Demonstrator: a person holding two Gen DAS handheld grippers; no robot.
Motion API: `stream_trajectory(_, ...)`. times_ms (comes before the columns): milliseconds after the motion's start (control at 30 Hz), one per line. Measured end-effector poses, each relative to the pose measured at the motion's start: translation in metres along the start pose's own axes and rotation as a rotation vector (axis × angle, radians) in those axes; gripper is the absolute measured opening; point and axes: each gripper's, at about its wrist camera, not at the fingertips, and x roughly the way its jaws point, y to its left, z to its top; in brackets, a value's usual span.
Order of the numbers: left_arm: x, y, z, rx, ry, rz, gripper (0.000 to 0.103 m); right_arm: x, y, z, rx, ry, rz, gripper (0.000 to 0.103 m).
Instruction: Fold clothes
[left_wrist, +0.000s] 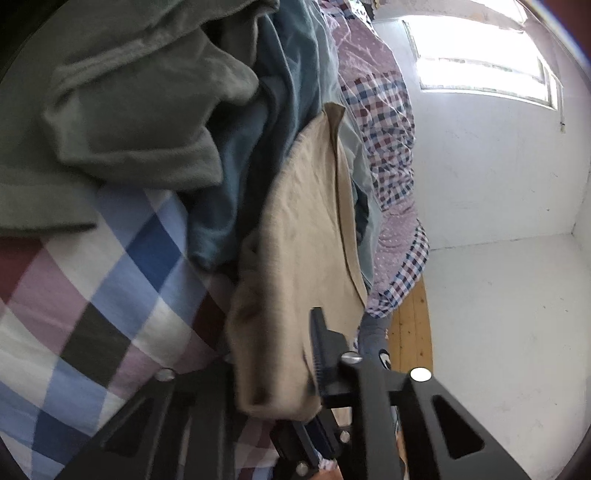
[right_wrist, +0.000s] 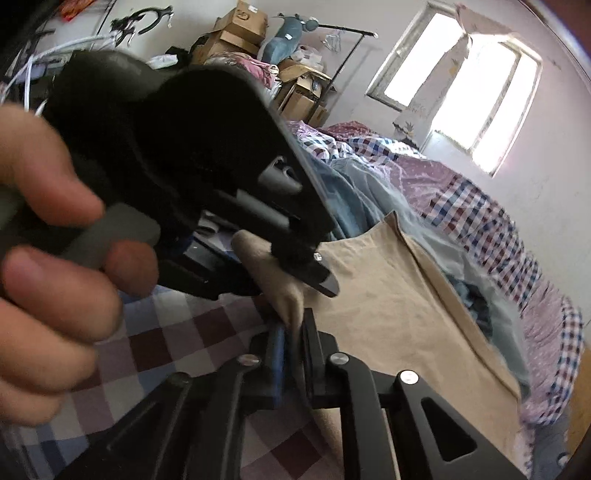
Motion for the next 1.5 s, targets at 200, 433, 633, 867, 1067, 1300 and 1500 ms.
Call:
stream_trajectory(200,0.000,0.003,-0.001,-0.003,-0.030,0.028,0.003,-0.037,-0.029,-0.019,0.213,0.022,0.056,0.058)
stream_trajectory(433,0.002,0.006,0.000,0.007,-0.032,0.053,0.002,-0.102,-0.141,-0.104,0.786,0.100,-0.005,0.063)
stream_trajectory(633,0.006,0.004,0.003,0.004,-0.031,0.057,0.002,-0.197,-0.228,-0.243,1.440,0.089,-0.258,0.065)
stream_trajectory(867,0.008,-0.001,0.005,0.004,-0.035,0.053,0.002,-0.227,-0.244,-0.333,1.776,0.066,-0.281,0.066)
stream_trajectory(1067,0.004,0.002,0.003,0.005,-0.038,0.053,0.002,-0.198,-0.262,-0.337,1.745,0.079,-0.264,0.066)
stream_trajectory(1300,0.002,0.004,0.003,0.009,-0.041,0.056,0.002,-0.168,-0.283,-0.334,1.679,0.089,-0.271,0.068)
stream_trajectory(1500,0.000,0.005,0.002,0.010,-0.044,0.055,0.002,-0.164,-0.281,-0.330,1.663,0.076,-0.263,0.077)
